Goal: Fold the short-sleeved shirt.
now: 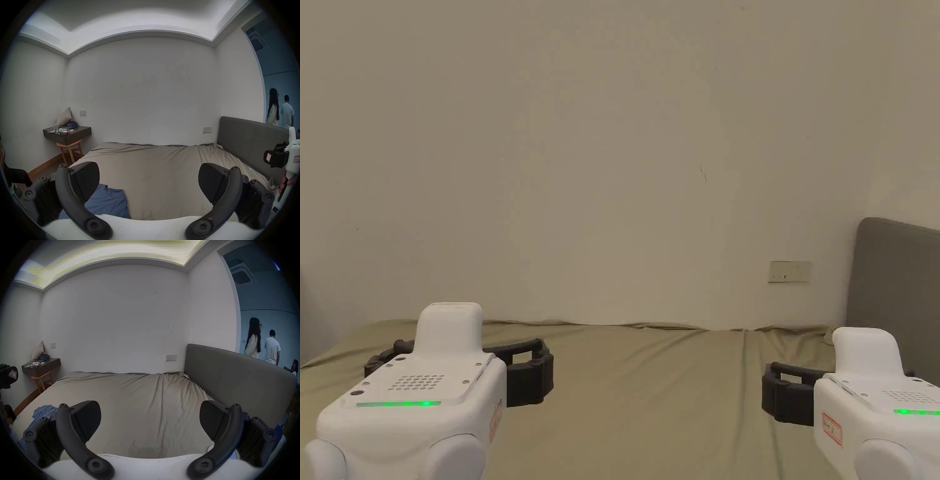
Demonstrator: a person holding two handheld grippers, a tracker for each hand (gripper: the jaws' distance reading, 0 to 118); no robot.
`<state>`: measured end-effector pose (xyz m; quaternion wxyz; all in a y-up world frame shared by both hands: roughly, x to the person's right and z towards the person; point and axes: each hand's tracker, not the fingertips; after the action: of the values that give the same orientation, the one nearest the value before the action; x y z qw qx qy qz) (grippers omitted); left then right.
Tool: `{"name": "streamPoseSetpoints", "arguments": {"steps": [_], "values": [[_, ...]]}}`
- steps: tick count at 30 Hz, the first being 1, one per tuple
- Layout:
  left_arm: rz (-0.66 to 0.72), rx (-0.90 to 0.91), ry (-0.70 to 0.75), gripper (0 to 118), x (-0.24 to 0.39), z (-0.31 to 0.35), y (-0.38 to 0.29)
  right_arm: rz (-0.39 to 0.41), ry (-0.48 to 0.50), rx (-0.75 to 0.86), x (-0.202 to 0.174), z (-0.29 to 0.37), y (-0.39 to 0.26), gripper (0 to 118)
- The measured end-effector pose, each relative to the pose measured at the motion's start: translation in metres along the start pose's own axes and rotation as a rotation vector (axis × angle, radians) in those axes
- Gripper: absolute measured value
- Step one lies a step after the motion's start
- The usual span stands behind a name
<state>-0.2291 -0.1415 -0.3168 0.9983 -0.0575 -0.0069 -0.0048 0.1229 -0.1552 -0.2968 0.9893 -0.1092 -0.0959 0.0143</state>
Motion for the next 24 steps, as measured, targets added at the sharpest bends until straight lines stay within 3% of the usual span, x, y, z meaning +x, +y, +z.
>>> {"name": "streamPoseSetpoints", "arguments": {"steps": [21,24], "values": [[-0.016,0.002,0.001,118,0.0046,0.0013,0.0040,-0.007,0.002,-0.005,0.0015,-0.0008,0.0012,118],[-0.011,0.004,0.004,118,0.0062,0.0049,0.0045,0.074,-0.040,0.012,-0.0056,0.0001,0.0013,118]]}}
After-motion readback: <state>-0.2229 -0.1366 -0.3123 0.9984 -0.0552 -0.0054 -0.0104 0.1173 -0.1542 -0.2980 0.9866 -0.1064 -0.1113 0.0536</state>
